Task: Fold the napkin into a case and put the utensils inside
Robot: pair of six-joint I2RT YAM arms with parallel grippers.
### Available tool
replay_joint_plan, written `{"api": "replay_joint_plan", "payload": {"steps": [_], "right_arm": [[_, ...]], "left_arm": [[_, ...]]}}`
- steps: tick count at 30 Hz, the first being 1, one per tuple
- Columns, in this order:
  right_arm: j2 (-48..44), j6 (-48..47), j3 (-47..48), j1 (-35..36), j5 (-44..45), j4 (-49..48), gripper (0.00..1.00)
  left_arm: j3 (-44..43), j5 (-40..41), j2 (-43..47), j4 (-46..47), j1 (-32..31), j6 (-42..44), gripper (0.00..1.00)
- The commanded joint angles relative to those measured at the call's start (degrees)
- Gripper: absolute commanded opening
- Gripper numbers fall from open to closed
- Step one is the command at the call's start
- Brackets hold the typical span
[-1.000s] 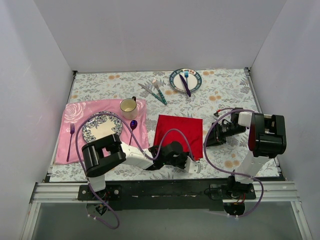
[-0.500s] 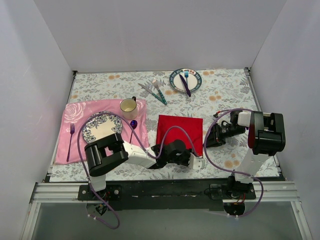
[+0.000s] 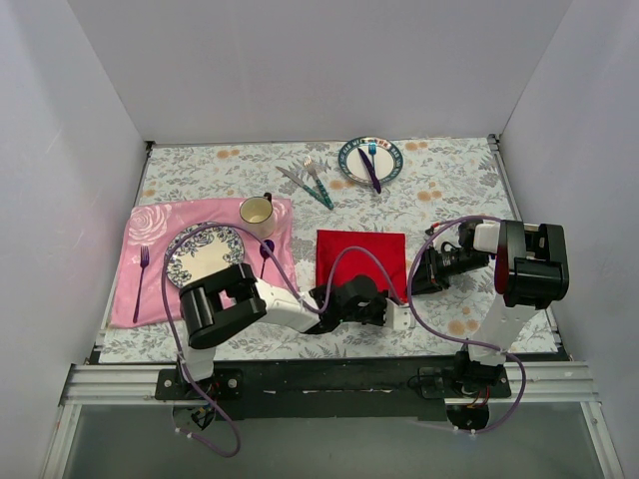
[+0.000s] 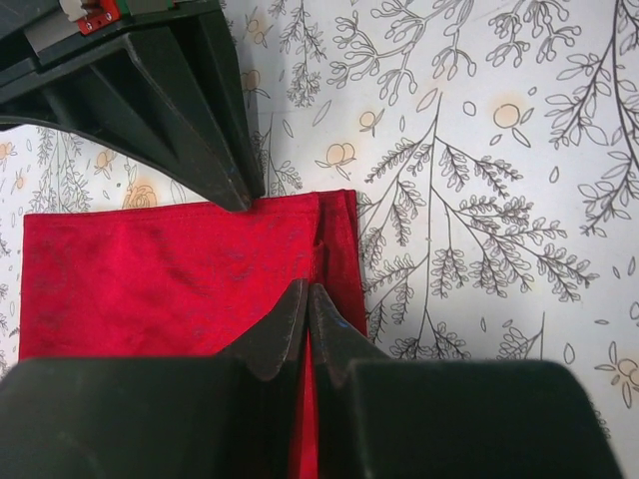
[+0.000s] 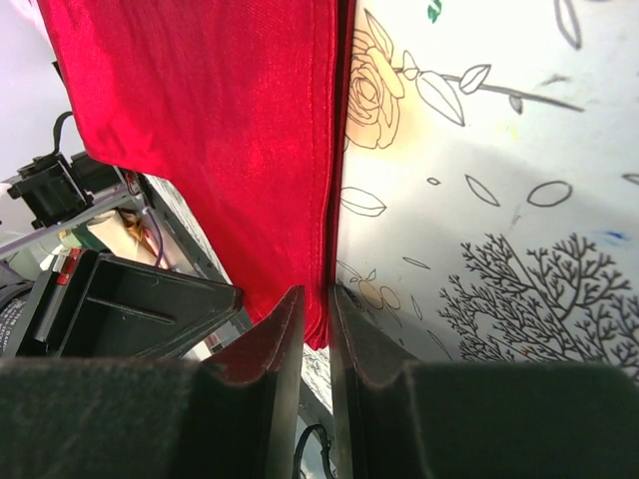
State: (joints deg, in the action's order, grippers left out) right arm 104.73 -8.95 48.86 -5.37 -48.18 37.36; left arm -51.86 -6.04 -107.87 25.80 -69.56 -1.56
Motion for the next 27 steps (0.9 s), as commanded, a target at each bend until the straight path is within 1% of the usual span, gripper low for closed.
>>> {"api": "replay_joint_plan", "payload": {"steps": [1, 4, 7, 9, 11, 12, 15, 16, 17, 19, 21, 22, 23, 25, 27], "right_arm": [[0.30, -0.37, -0.96, 0.36, 0.81, -0.98, 0.24], [0.39, -0.37, -0.79, 0.36, 0.72, -0.89, 0.24], [0.48, -0.45, -0.61, 0.36, 0.81, -0.89, 0.23], [0.48, -0.63, -0.43, 0.36, 0.81, -0.63, 0.22], [-0.13, -1.07, 0.27, 0.36, 0.11, -0.19, 0.22], [-0.66, -1.42, 0.44, 0.27, -0.59, 0.07, 0.22], [-3.73, -2.03, 0.09, 0.27, -4.80, -0.01, 0.25], [-4.61, -2.30, -0.08, 0.27, -5.95, 0.16, 0.26], [-6.45, -2.65, -0.08, 0.27, -7.35, 0.43, 0.28], [-8.21, -4.83, 0.01, 0.27, -7.98, 2.44, 0.31], [-10.85, -6.34, 0.36, 0.36, -7.80, 3.94, 0.36], [-11.56, -7.39, 0.71, 0.36, -8.06, 4.99, 0.37], [-12.96, -8.27, 1.93, 0.53, -8.24, 5.43, 0.39], [-13.93, -10.81, 3.69, 1.06, -6.76, 5.88, 0.41], [-14.29, -13.71, 7.19, 1.23, -4.91, 7.19, 0.43]], "left_arm": [[-2.11, 1.21, -0.41, 2.06, 0.13, -1.60, 0.00], [-2.46, 2.79, -0.15, 1.97, 0.13, -2.48, 0.00], [-1.85, 2.71, 2.31, 0.31, 0.82, -3.97, 0.21], [-1.41, 1.22, 5.63, -3.37, 1.44, -4.76, 0.31], [0.25, -0.01, 8.63, -7.06, 2.58, -4.94, 0.35], [1.05, -0.46, 11.78, -8.21, 2.94, -4.77, 0.38], [4.04, -3.61, 16.80, -13.83, 4.43, -4.15, 0.40], [4.65, -4.67, 19.87, -14.98, 5.39, -4.24, 0.41], [5.09, -5.64, 21.11, -18.12, 5.83, -4.41, 0.41], [5.71, -6.87, 24.36, -21.04, 7.50, -4.50, 0.41], [5.80, -8.10, 25.69, -24.65, 8.91, -5.29, 0.41], [5.63, -9.33, 26.57, -25.44, 10.83, -5.47, 0.40], [5.54, -10.64, 26.92, -28.67, 11.54, -5.99, 0.40], [4.75, -13.28, 27.02, -31.50, 13.74, -6.35, 0.40], [4.05, -13.64, 26.49, -34.67, 14.10, -5.91, 0.39]]}}
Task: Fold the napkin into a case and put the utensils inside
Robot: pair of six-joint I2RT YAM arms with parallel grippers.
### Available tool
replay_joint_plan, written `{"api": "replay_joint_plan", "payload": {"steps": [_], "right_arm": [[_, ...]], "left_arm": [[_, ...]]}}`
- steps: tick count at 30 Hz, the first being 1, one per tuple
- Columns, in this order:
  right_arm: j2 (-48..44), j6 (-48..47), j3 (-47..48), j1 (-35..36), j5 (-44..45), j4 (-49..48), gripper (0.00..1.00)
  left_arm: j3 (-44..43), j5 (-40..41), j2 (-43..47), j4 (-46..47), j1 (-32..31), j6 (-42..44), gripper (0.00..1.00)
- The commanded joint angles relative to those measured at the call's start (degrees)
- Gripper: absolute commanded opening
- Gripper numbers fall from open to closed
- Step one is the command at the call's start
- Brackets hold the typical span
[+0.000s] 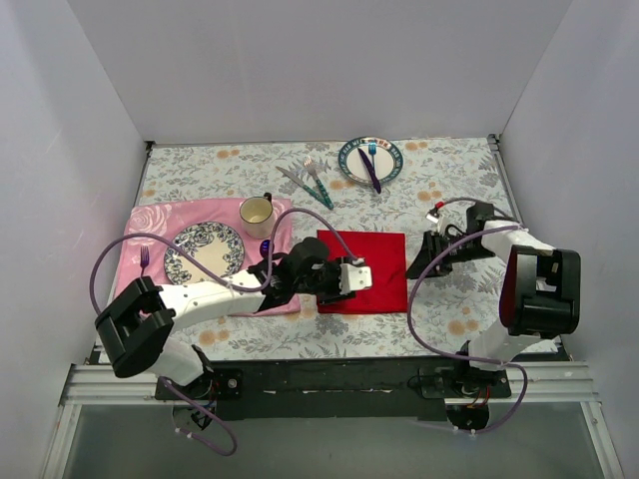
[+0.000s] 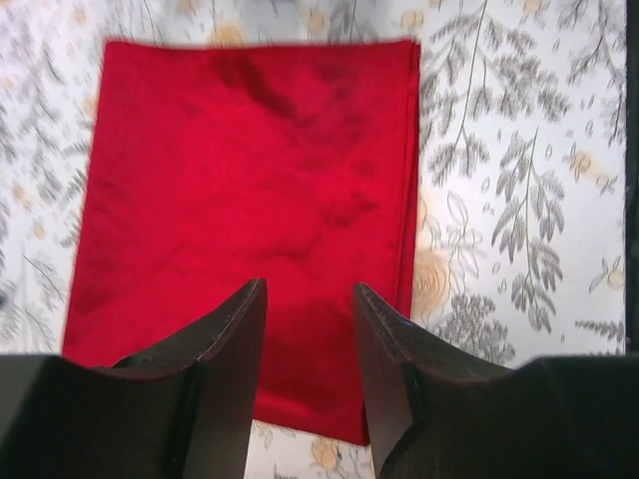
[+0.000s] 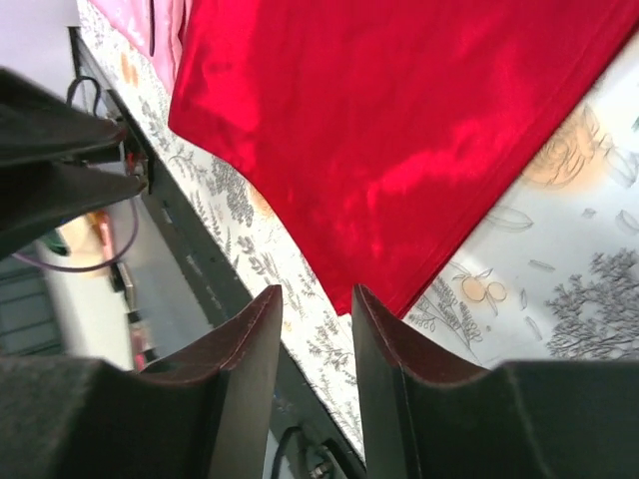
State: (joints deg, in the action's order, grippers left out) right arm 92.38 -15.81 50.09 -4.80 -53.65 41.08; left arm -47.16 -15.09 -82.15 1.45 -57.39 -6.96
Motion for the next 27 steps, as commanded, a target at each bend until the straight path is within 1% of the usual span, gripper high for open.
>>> {"api": "replay_joint_plan", "payload": {"steps": [1, 2, 4, 5, 6, 7, 8, 9, 10, 11, 12, 13, 15, 16, 18, 19, 22, 25, 27], "right_arm": [[-1.94, -8.78, 7.12, 1.01, 1.26, 4.35, 0.43], [-2.90, -15.06, 8.00, 1.11, 2.92, 6.01, 0.46], [-5.88, -20.90, 5.83, 1.02, 5.12, 4.63, 0.48], [-10.68, -27.89, 3.81, 0.93, 7.13, 0.88, 0.52], [-13.69, -30.83, -1.43, 0.84, 7.85, -1.33, 0.53], [-16.76, -33.81, -4.00, 0.93, 8.55, -4.14, 0.56], [-22.80, -36.80, -6.12, 0.93, 9.08, -7.47, 0.61], [-25.55, -42.23, -8.49, 0.93, 8.83, -9.16, 0.62], [-28.10, -44.98, -11.73, 1.10, 7.61, -9.87, 0.61], [-32.57, -48.23, -13.24, 1.19, 6.72, -9.88, 0.59], [-34.53, -55.65, -14.65, 1.54, 6.11, -8.92, 0.58], [-36.29, -58.51, -17.54, 3.02, 5.93, -8.56, 0.56], [-40.95, -66.67, -20.19, 4.61, 6.45, -7.16, 0.56], [-43.49, -68.37, -21.51, 7.49, 7.15, -7.07, 0.55], [-45.09, -70.84, -24.32, 9.88, 8.55, -6.98, 0.54], [-45.88, -71.98, -25.12, 12.59, 10.65, -7.50, 0.52], [-45.71, -71.73, -26.79, 16.91, 14.08, -8.73, 0.49], [-44.57, -71.64, -26.45, 18.76, 14.80, -8.48, 0.47], [-43.87, -73.30, -25.92, 19.30, 14.63, -6.54, 0.45]], "left_arm": [[-1.70, -5.20, 0.50, -11.81, 2.19, 0.27, 0.39], [-2.15, -5.56, 0.06, -13.56, 2.19, 0.98, 0.39], [-2.59, -5.74, -0.11, -13.93, 2.54, 1.51, 0.39], [-2.85, -5.74, -0.46, -14.28, 2.89, 1.43, 0.38], [-3.20, -7.48, -1.42, -15.07, 3.33, 1.86, 0.37], [-3.81, -8.02, -2.13, -15.69, 4.55, 2.04, 0.36], [-4.78, -8.46, -2.75, -16.21, 5.17, 2.04, 0.36], [-5.40, -9.07, -3.88, -16.74, 5.70, 2.21, 0.37], [-6.01, -9.69, -4.24, -17.27, 6.14, 3.43, 0.37], [-6.71, -9.78, -4.60, -18.14, 6.23, 4.32, 0.38], [-6.89, -9.95, -5.21, -18.50, 6.32, 5.02, 0.38], [-7.16, -9.87, -5.47, -18.68, 6.32, 5.38, 0.38], [-8.82, -9.87, -6.61, -19.82, 6.58, 5.90, 0.38], [-9.61, -10.39, -8.01, -20.43, 6.67, 6.08, 0.39], [-12.07, -10.48, -9.25, -22.45, 6.85, 5.91, 0.39], [-12.69, -10.57, -10.56, -22.89, 6.94, 5.65, 0.41], [-14.19, -11.10, -11.72, -24.48, 7.20, 5.73, 0.44], [-14.54, -11.62, -11.98, -24.74, 7.29, 6.70, 0.45], [-15.07, -11.63, -12.68, -25.88, 7.20, 6.79, 0.45]]}}
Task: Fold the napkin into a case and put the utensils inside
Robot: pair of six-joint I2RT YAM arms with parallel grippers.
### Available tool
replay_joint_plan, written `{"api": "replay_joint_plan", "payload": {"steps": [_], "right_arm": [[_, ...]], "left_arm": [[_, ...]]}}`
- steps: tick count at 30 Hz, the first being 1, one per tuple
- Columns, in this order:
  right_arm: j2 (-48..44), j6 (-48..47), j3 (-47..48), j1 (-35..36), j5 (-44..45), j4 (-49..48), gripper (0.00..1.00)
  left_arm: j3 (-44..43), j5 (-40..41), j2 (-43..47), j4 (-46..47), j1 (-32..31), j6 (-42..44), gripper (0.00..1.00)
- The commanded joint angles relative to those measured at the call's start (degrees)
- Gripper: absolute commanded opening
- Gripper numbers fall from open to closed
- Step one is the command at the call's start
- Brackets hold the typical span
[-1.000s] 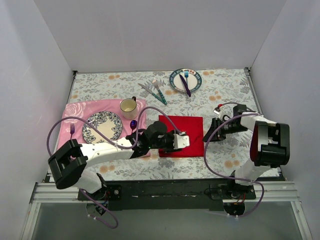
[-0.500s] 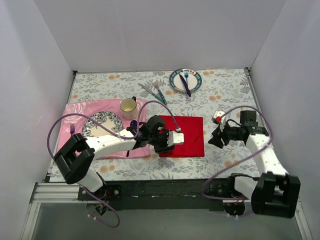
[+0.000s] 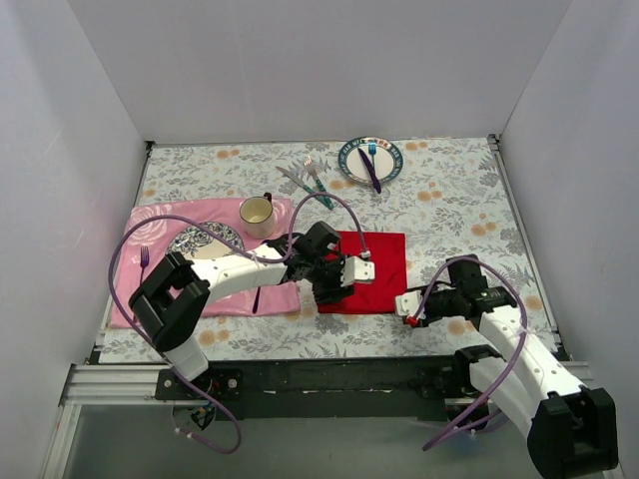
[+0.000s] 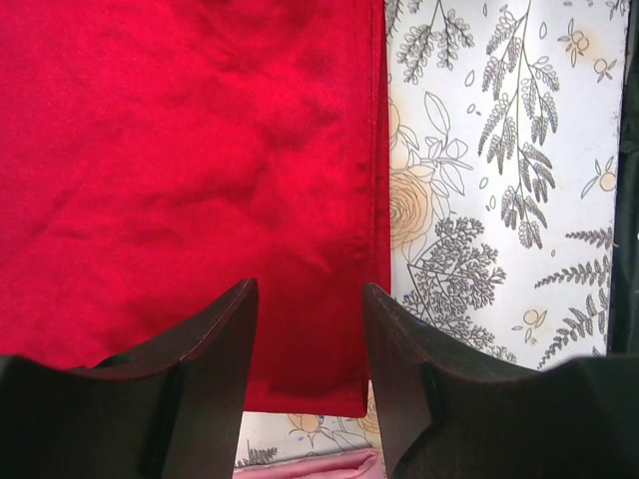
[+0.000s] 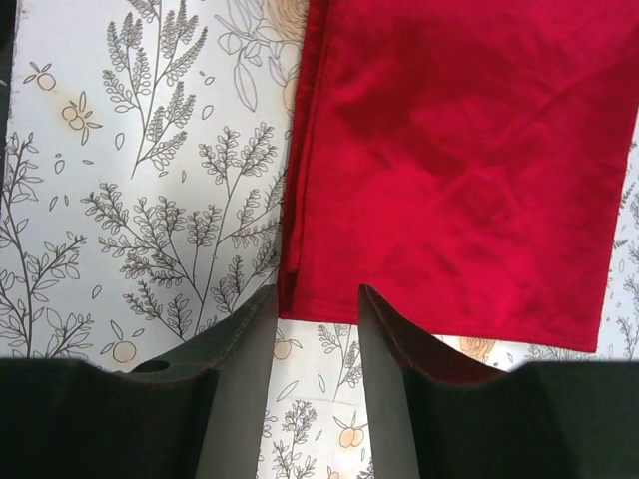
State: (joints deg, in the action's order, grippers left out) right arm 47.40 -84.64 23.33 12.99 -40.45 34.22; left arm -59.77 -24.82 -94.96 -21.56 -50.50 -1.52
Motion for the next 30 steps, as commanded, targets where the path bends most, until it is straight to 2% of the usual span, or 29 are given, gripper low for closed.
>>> {"api": "replay_joint_plan", "payload": {"steps": [1, 4, 12, 18, 22, 30], "right_arm": [[1.47, -4.92, 0.75, 2.29, 1.51, 0.50, 0.42], [2.17, -5.10, 0.40, 4.05, 1.77, 0.15, 0.37], [4.63, -3.78, -1.18, 8.97, 4.94, -3.80, 0.35], [5.95, -3.60, -2.41, 9.86, 6.95, -5.82, 0.31], [6.66, 0.17, -3.03, 10.03, 9.07, -9.69, 0.28], [4.99, 2.90, -4.00, 10.30, 10.04, -12.42, 0.27]], "left_arm": [[-2.98, -2.07, -0.14, -3.22, 0.31, 3.26, 0.45], [-3.25, -2.25, -0.05, -4.63, 0.31, 5.73, 0.45], [-4.92, -2.60, -0.84, -8.32, 0.23, 7.41, 0.46], [-5.97, -3.04, -1.72, -8.50, 0.23, 5.91, 0.45], [-6.06, -3.57, -1.99, -8.50, 0.23, 5.04, 0.44], [-5.36, -3.66, -1.90, -7.71, 0.31, 4.51, 0.44]]}}
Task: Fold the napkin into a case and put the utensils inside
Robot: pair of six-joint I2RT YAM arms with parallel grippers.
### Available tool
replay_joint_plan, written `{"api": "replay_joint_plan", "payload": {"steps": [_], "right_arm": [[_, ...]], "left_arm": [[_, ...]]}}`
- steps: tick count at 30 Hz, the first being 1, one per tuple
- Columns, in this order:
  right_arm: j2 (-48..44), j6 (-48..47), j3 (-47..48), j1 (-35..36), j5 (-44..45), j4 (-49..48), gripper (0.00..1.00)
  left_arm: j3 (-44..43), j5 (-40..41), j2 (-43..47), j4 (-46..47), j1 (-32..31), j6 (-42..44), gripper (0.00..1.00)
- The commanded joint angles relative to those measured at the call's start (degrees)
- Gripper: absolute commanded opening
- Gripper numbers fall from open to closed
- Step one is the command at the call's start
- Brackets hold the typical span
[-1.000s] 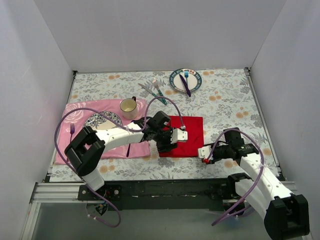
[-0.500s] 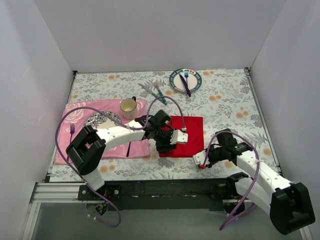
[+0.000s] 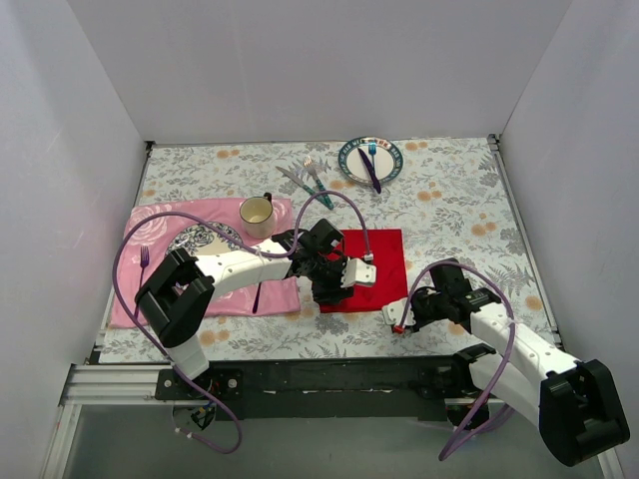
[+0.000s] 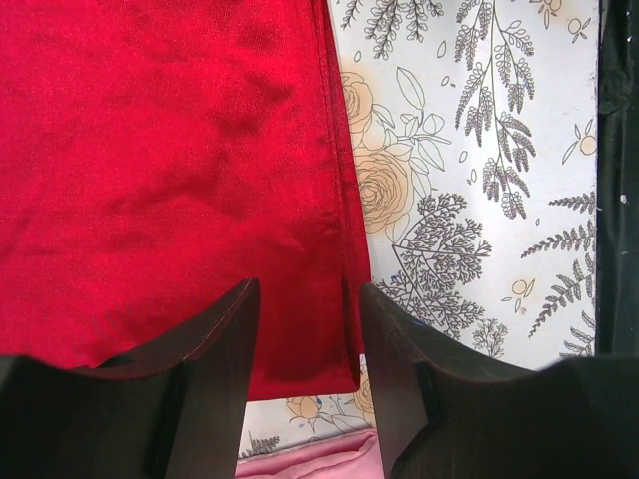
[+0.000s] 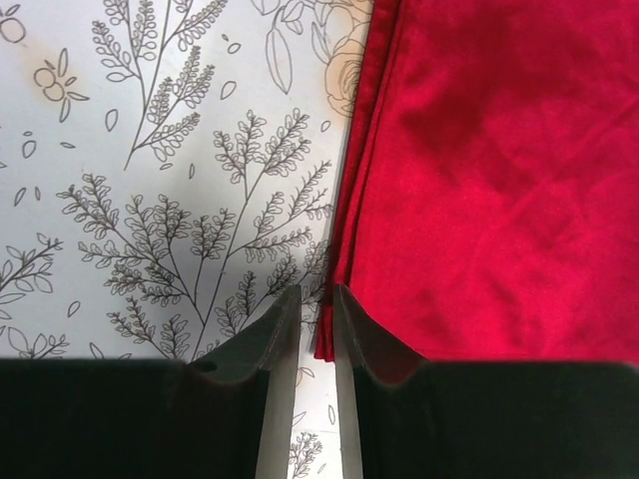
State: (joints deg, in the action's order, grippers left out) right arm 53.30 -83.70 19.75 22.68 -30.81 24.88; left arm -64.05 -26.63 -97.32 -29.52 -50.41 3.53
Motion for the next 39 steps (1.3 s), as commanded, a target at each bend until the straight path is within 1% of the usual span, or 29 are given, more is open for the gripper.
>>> {"api": "replay_joint_plan", "payload": {"steps": [1, 9, 13, 17, 20, 21, 23, 27, 34, 36, 39], "right_arm": [[-0.92, 1.96, -0.32, 0.61, 0.40, -3.09, 0.27], [-0.21, 3.02, -0.15, 1.49, 1.36, -4.49, 0.26], [0.05, 2.75, -1.03, 1.93, 2.33, -5.63, 0.22], [0.14, 2.75, -1.29, 2.72, 2.94, -6.16, 0.21], [0.14, 3.54, -1.12, 3.07, 3.47, -6.34, 0.11], [0.23, 3.72, -0.85, 3.16, 3.73, -6.34, 0.06], [0.14, 4.77, -0.59, 3.43, 4.09, -6.69, 0.02], [-0.65, 7.58, -0.32, 3.69, 5.31, -8.62, 0.01], [-2.23, 9.17, -0.85, 3.87, 5.93, -9.77, 0.01], [-3.11, 9.26, -1.11, 3.78, 5.93, -10.03, 0.01], [-3.73, 9.43, -1.29, 3.78, 5.76, -10.21, 0.01]], "left_arm": [[-0.99, -1.84, 0.55, 0.69, 0.14, -0.80, 0.44], [-0.37, -1.14, 0.55, 1.48, 0.14, -1.07, 0.45], [-0.20, -0.70, 0.64, 1.30, 0.14, -0.72, 0.46], [0.07, -0.53, 0.64, 1.30, 0.14, -0.37, 0.47], [0.24, -0.35, 0.55, 1.22, 0.14, -0.28, 0.45], [0.33, -0.35, 0.64, 1.30, 0.14, -0.19, 0.45], [0.42, -0.17, 0.55, 1.13, 0.14, 0.25, 0.43], [0.51, 0.44, 0.55, 1.04, 0.14, 1.13, 0.42], [0.07, 1.49, 0.02, 1.83, -0.12, 1.83, 0.40], [0.51, 1.67, 0.11, 1.83, -0.65, 2.88, 0.41], [1.30, 2.02, 0.90, 1.83, -1.53, 3.59, 0.43]]}}
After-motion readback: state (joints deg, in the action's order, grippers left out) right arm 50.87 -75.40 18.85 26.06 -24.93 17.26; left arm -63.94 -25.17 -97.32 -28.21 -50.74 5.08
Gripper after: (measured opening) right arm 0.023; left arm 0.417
